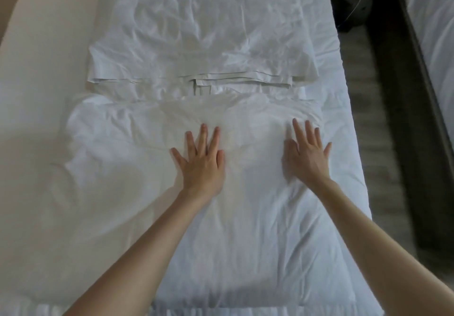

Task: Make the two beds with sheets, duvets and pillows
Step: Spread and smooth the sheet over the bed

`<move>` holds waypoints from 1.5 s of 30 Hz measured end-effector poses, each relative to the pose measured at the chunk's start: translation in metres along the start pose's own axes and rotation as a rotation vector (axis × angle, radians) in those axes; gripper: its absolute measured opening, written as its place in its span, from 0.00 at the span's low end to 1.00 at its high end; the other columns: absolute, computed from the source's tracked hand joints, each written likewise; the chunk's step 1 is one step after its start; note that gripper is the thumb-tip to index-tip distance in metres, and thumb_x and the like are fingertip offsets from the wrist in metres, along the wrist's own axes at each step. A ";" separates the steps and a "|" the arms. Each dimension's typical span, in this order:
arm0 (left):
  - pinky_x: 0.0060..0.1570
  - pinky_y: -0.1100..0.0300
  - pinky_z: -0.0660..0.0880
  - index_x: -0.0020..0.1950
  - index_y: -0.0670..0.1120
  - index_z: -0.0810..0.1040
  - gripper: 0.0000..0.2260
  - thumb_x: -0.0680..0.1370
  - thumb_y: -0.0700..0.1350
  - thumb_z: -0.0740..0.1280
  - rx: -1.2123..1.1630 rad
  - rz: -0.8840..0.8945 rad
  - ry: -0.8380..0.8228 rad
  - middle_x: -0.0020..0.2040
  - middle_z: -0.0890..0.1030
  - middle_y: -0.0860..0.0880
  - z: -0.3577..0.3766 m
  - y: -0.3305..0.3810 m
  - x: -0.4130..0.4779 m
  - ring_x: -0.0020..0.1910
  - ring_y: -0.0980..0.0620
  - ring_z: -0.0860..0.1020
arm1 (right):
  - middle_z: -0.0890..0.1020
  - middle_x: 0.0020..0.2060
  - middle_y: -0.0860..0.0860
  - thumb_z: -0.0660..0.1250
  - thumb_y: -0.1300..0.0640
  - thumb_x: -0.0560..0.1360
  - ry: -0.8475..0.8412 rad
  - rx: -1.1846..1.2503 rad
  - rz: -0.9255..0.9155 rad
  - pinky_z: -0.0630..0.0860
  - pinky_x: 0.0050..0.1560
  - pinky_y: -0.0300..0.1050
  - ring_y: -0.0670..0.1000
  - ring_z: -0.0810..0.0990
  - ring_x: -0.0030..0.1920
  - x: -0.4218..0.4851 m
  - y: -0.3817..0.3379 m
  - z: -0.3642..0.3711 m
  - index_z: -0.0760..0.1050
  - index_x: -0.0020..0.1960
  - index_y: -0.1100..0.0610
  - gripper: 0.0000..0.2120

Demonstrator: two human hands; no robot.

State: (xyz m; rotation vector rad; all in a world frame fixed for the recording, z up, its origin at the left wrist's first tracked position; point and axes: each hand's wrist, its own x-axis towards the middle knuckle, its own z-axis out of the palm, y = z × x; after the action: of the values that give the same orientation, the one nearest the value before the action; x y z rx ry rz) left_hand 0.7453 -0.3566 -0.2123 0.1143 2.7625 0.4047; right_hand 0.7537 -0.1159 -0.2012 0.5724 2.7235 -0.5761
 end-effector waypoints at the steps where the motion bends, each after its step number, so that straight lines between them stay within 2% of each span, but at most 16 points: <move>1: 0.68 0.28 0.46 0.80 0.56 0.47 0.24 0.84 0.52 0.47 -0.011 0.025 0.036 0.80 0.46 0.51 0.001 0.003 -0.007 0.78 0.40 0.45 | 0.48 0.79 0.48 0.49 0.48 0.83 -0.002 0.025 -0.060 0.40 0.74 0.65 0.53 0.44 0.79 -0.020 -0.015 0.006 0.48 0.79 0.42 0.25; 4: 0.66 0.28 0.53 0.78 0.54 0.58 0.24 0.81 0.54 0.50 0.014 0.136 0.120 0.79 0.57 0.49 0.015 0.012 -0.046 0.77 0.40 0.55 | 0.47 0.79 0.45 0.47 0.46 0.82 -0.042 0.028 -0.181 0.35 0.73 0.63 0.49 0.41 0.78 -0.086 -0.042 0.032 0.47 0.78 0.39 0.25; 7: 0.68 0.30 0.53 0.78 0.55 0.59 0.24 0.81 0.54 0.51 0.079 0.181 0.127 0.79 0.58 0.50 0.034 0.008 -0.091 0.77 0.43 0.56 | 0.40 0.78 0.41 0.46 0.39 0.81 -0.073 -0.029 -0.168 0.27 0.70 0.63 0.47 0.34 0.77 -0.129 -0.022 0.053 0.41 0.77 0.34 0.26; 10: 0.71 0.32 0.51 0.78 0.57 0.60 0.24 0.81 0.53 0.53 0.128 0.172 0.119 0.79 0.59 0.52 0.048 -0.007 -0.127 0.77 0.44 0.57 | 0.35 0.76 0.39 0.41 0.31 0.77 -0.124 -0.134 -0.137 0.28 0.70 0.66 0.47 0.31 0.76 -0.150 0.024 0.065 0.34 0.75 0.34 0.30; 13: 0.71 0.31 0.47 0.78 0.60 0.57 0.24 0.80 0.55 0.53 0.130 0.116 0.095 0.79 0.56 0.54 0.058 -0.017 -0.152 0.78 0.45 0.54 | 0.34 0.76 0.39 0.38 0.28 0.74 -0.165 -0.174 -0.096 0.33 0.72 0.68 0.49 0.33 0.77 -0.165 0.059 0.069 0.31 0.74 0.34 0.33; 17: 0.67 0.28 0.38 0.77 0.66 0.49 0.25 0.79 0.61 0.46 0.092 -0.005 0.006 0.80 0.48 0.57 0.060 -0.025 -0.179 0.79 0.43 0.46 | 0.35 0.77 0.44 0.43 0.32 0.77 -0.225 -0.101 -0.008 0.37 0.73 0.68 0.52 0.33 0.77 -0.177 0.068 0.068 0.32 0.76 0.38 0.33; 20: 0.66 0.26 0.39 0.76 0.68 0.43 0.25 0.78 0.64 0.40 0.090 -0.074 -0.108 0.79 0.41 0.57 0.051 -0.027 -0.205 0.78 0.40 0.40 | 0.33 0.77 0.47 0.43 0.32 0.77 -0.316 -0.163 -0.043 0.38 0.73 0.67 0.55 0.33 0.77 -0.200 0.069 0.064 0.29 0.76 0.43 0.36; 23: 0.68 0.28 0.49 0.77 0.66 0.45 0.23 0.82 0.61 0.46 0.101 -0.081 -0.252 0.80 0.41 0.56 0.035 -0.029 -0.232 0.78 0.39 0.41 | 0.37 0.78 0.48 0.44 0.32 0.78 -0.411 -0.239 -0.063 0.44 0.73 0.67 0.56 0.39 0.78 -0.229 0.076 0.053 0.31 0.78 0.46 0.37; 25: 0.70 0.34 0.56 0.78 0.64 0.51 0.22 0.83 0.59 0.48 0.062 -0.071 -0.321 0.80 0.48 0.53 0.021 -0.031 -0.247 0.78 0.39 0.49 | 0.45 0.79 0.50 0.45 0.31 0.77 -0.490 -0.228 -0.064 0.48 0.74 0.65 0.55 0.46 0.79 -0.243 0.078 0.039 0.36 0.79 0.45 0.37; 26: 0.70 0.39 0.59 0.77 0.62 0.55 0.22 0.83 0.59 0.48 0.055 -0.057 -0.334 0.80 0.53 0.51 0.015 -0.032 -0.254 0.76 0.40 0.55 | 0.52 0.79 0.51 0.45 0.31 0.77 -0.510 -0.194 -0.060 0.50 0.74 0.64 0.55 0.52 0.78 -0.248 0.078 0.030 0.38 0.79 0.44 0.36; 28: 0.68 0.46 0.65 0.76 0.59 0.61 0.22 0.82 0.59 0.46 0.065 -0.023 -0.308 0.76 0.64 0.47 -0.001 -0.032 -0.269 0.72 0.43 0.66 | 0.67 0.73 0.55 0.45 0.31 0.76 -0.468 -0.138 -0.066 0.55 0.73 0.62 0.56 0.65 0.73 -0.259 0.074 0.011 0.42 0.79 0.42 0.34; 29: 0.68 0.47 0.64 0.76 0.59 0.62 0.22 0.82 0.59 0.47 0.074 -0.013 -0.280 0.76 0.64 0.47 -0.009 -0.032 -0.277 0.72 0.43 0.66 | 0.70 0.72 0.55 0.46 0.33 0.77 -0.420 -0.135 -0.093 0.55 0.73 0.61 0.57 0.67 0.72 -0.266 0.070 0.002 0.43 0.79 0.41 0.33; 32: 0.73 0.43 0.55 0.78 0.59 0.56 0.22 0.84 0.57 0.48 0.100 0.028 -0.158 0.79 0.56 0.50 -0.032 -0.033 -0.308 0.77 0.43 0.56 | 0.60 0.77 0.52 0.48 0.36 0.80 -0.275 -0.138 -0.219 0.51 0.74 0.61 0.54 0.55 0.77 -0.298 0.054 -0.021 0.46 0.79 0.42 0.30; 34: 0.74 0.42 0.52 0.78 0.60 0.54 0.22 0.84 0.58 0.48 0.090 0.059 -0.091 0.80 0.54 0.51 -0.047 -0.035 -0.332 0.78 0.43 0.53 | 0.56 0.78 0.50 0.48 0.37 0.80 -0.205 -0.140 -0.289 0.47 0.75 0.60 0.53 0.49 0.79 -0.329 0.041 -0.034 0.47 0.79 0.42 0.30; 40: 0.75 0.43 0.49 0.79 0.59 0.50 0.24 0.83 0.58 0.48 0.070 0.138 0.061 0.80 0.52 0.51 -0.087 -0.036 -0.419 0.79 0.44 0.50 | 0.53 0.79 0.47 0.50 0.39 0.81 0.008 -0.135 -0.437 0.46 0.76 0.57 0.51 0.45 0.79 -0.440 0.017 -0.060 0.48 0.79 0.42 0.28; 45: 0.76 0.44 0.47 0.79 0.59 0.50 0.24 0.83 0.58 0.48 0.063 0.214 0.087 0.80 0.50 0.52 -0.106 -0.021 -0.481 0.79 0.45 0.48 | 0.52 0.79 0.46 0.54 0.44 0.82 0.111 -0.125 -0.486 0.46 0.76 0.58 0.52 0.45 0.79 -0.500 0.025 -0.081 0.49 0.79 0.42 0.27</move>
State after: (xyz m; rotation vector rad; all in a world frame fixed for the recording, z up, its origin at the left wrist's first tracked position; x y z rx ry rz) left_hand 1.1587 -0.4661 0.0333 0.4198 2.8594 0.3846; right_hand 1.1866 -0.2180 0.0431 -0.1012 2.9872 -0.4857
